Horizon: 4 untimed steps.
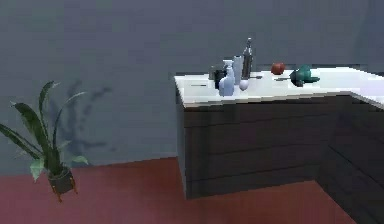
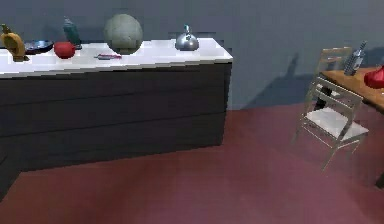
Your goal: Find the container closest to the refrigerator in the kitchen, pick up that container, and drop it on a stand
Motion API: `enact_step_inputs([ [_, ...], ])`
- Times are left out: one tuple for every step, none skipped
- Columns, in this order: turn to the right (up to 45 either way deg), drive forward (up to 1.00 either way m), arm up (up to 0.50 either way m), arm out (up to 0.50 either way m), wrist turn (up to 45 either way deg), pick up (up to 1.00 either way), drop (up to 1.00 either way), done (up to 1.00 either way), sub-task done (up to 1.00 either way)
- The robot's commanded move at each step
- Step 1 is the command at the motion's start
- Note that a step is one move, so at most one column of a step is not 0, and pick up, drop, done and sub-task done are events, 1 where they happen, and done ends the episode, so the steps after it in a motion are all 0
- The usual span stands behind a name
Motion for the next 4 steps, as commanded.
enact_step_inputs([
  [0.0, 0.40, 0.00, 0.00, 0.0, 0.00, 0.00, 0.00, 0.00],
  [45.0, 0.00, 0.00, 0.00, 0.0, 0.00, 0.00, 0.00, 0.00],
  [45.0, 0.00, 0.00, 0.00, 0.0, 0.00, 0.00, 0.00, 0.00],
  [45.0, 0.00, 0.00, 0.00, 0.0, 0.00, 0.00, 0.00, 0.00],
])
